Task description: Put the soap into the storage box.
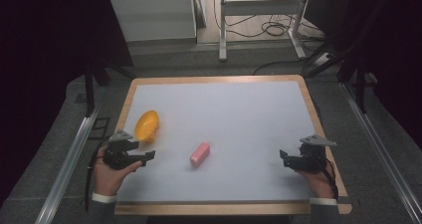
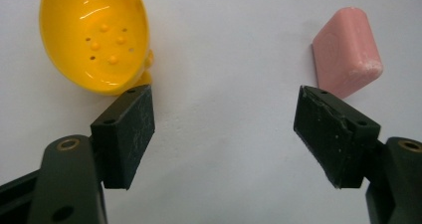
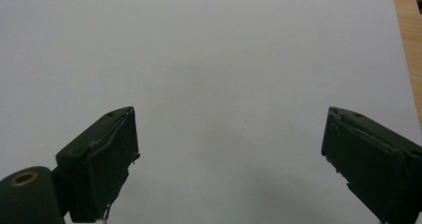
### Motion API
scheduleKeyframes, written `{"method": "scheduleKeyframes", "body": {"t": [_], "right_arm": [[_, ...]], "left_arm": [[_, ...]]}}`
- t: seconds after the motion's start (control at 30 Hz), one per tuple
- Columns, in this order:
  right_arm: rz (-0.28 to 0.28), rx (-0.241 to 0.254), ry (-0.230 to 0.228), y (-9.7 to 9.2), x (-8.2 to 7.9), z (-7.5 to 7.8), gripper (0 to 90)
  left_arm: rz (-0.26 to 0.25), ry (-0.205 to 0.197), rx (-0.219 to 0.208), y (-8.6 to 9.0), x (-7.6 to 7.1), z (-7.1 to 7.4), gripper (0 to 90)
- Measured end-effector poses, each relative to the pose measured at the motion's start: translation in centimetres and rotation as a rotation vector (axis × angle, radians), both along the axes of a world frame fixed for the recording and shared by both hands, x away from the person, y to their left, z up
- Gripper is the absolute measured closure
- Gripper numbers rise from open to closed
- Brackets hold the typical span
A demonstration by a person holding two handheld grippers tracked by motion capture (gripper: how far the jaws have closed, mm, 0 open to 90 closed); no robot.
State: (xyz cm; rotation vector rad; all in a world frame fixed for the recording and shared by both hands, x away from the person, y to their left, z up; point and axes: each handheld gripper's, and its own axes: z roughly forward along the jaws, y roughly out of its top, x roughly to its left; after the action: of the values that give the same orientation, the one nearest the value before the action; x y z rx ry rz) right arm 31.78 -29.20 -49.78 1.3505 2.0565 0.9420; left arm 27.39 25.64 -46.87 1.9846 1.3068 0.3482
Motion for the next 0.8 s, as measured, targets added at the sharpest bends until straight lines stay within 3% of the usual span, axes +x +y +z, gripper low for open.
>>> {"method": "scheduleKeyframes", "body": {"t": [0.8], "right_arm": [[0.004, -0.016, 0.002, 0.4, 0.0, -0.2, 7.6]], "left_arm": [[-0.092, 0.021, 0.069, -3.3, 1.4, 1.4, 22.8]]}}
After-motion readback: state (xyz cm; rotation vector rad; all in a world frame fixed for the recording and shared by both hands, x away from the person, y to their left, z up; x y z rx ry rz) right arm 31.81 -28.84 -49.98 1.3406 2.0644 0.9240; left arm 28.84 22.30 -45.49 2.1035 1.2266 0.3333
